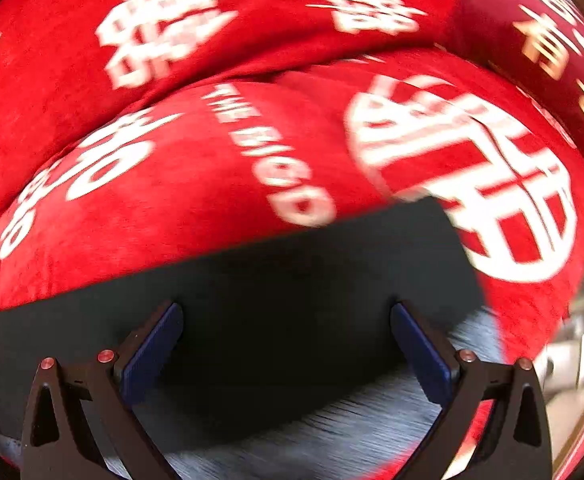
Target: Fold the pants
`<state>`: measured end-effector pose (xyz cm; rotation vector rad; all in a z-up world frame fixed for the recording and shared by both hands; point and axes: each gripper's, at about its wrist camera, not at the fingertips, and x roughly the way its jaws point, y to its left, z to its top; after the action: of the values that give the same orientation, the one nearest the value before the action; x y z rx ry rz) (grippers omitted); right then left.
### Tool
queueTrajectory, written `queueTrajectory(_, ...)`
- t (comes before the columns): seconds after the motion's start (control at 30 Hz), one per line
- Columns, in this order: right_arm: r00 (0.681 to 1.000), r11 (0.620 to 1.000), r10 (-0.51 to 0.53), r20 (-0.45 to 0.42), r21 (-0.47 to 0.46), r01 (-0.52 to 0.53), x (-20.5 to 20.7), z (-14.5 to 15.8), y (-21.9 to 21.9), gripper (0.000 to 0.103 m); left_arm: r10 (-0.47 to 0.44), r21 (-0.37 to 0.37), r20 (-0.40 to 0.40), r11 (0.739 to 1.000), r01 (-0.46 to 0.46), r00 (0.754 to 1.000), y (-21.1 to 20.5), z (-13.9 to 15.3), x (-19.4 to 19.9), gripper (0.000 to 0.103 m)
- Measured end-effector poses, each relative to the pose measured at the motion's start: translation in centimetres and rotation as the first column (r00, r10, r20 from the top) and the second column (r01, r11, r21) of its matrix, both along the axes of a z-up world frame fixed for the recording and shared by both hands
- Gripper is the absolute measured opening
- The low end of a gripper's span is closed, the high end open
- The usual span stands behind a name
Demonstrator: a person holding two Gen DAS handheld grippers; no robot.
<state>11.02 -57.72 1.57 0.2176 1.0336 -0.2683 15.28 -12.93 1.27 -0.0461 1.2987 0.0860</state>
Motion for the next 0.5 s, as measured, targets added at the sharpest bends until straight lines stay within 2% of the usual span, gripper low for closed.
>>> queueTrajectory(0.13, 0.998, 0.998, -0.037, 0.057, 0.06, 0.033, -5.4, 0.1, -3.0, 0.103, -0.124, -0.051, 0.015, 0.991, 0.125, 0.992, -5.2, 0.9, -2.3, 0.103)
queueTrajectory(0.2, 0.998, 0.995, -0.023, 0.06, 0.099, 0.017, -7.5, -0.7, -3.3, 0.103, -0.218, -0.046, 0.012, 0.975, 0.219, 0.976, -9.2, 1.1, -3.4, 0.103)
queueTrajectory(0.3, 0.994, 0.994, -0.084, 0.064, 0.069, 0.08, -10.0, -1.2, -4.4, 0.103, -0.374, -0.029, 0.015, 0.927, 0.374, 0.927, -15.6, 1.7, -5.2, 0.103)
queueTrajectory(0.33, 0.991, 0.991, -0.11, 0.071, 0.081, 0.104, -10.7, -1.4, -4.9, 0.103, -0.427, -0.018, 0.021, 0.904, 0.427, 0.904, -18.0, 1.9, -5.9, 0.103)
queueTrajectory(0.43, 0.986, 0.977, -0.145, 0.08, 0.166, 0.131, -12.1, -1.9, -5.9, 0.103, -0.515, 0.019, 0.039, 0.857, 0.515, 0.856, -22.8, 2.2, -6.4, 0.103)
queueTrajectory(0.47, 0.988, 0.978, -0.125, 0.089, 0.181, 0.107, -12.1, -1.8, -5.7, 0.103, -0.521, 0.042, 0.038, 0.853, 0.52, 0.853, -23.7, 2.0, -6.2, 0.103)
queueTrajectory(0.5, 0.991, 0.982, -0.086, 0.106, 0.179, 0.066, -11.8, -1.6, -5.1, 0.103, -0.512, 0.068, 0.02, 0.858, 0.509, 0.859, -24.6, 1.3, -5.9, 0.103)
